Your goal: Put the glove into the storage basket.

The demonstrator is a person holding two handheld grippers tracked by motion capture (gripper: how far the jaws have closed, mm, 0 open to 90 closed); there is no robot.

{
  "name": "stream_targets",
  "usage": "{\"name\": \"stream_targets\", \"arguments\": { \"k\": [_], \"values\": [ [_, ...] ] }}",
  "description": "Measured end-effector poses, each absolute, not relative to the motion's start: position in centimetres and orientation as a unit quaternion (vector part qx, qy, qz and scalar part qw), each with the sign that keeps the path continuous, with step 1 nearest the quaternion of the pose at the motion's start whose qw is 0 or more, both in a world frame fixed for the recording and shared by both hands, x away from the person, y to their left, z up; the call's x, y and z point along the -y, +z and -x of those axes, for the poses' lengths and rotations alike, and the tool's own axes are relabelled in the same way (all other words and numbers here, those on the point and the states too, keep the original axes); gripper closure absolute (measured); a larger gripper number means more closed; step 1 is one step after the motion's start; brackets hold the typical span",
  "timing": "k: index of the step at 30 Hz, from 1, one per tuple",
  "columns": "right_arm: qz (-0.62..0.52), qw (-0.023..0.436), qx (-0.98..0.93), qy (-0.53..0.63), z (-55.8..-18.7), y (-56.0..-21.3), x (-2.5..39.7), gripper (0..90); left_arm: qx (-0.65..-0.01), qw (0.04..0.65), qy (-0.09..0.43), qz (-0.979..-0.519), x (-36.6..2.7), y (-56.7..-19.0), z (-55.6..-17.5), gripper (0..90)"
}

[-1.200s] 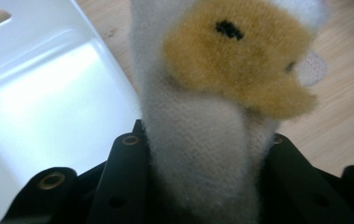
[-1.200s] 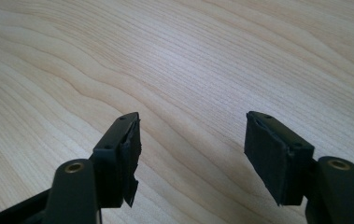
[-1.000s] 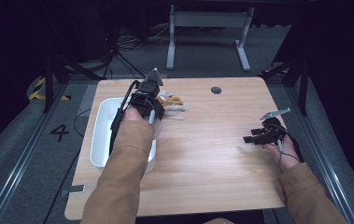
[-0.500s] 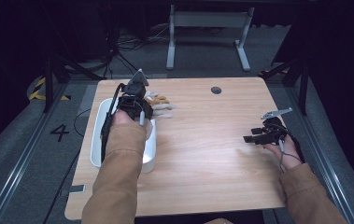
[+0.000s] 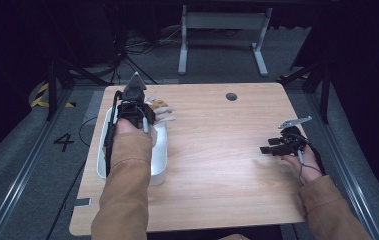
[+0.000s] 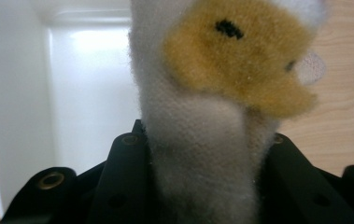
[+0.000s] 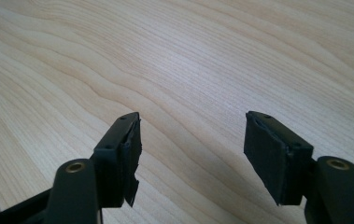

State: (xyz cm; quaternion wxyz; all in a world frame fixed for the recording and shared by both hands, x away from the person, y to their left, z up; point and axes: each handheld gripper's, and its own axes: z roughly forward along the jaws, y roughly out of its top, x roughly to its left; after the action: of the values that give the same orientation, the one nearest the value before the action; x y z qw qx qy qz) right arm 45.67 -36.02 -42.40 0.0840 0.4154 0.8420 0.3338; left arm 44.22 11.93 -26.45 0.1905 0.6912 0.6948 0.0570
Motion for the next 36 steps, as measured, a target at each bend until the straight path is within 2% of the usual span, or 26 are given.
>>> {"name": "stream_targets", "arguments": {
  "k": [14, 23, 36],
  "values": [
    [-0.416, 0.08, -0.843, 0.332, -45.7, -42.5, 36.1, 36.9, -0.745, 0.18, 0.053, -0.639, -14.9, -28.3, -45.0, 68.4],
    [-0.415, 0.081, -0.844, 0.331, -45.7, -42.5, 36.0, 36.9, -0.753, 0.178, 0.054, -0.631, -15.3, -29.1, -45.2, 68.2],
    [-0.413, 0.082, -0.845, 0.331, -45.7, -42.6, 36.0, 36.8, -0.767, 0.18, 0.052, -0.614, -16.4, -32.8, -45.6, 68.1]
  ]
}}
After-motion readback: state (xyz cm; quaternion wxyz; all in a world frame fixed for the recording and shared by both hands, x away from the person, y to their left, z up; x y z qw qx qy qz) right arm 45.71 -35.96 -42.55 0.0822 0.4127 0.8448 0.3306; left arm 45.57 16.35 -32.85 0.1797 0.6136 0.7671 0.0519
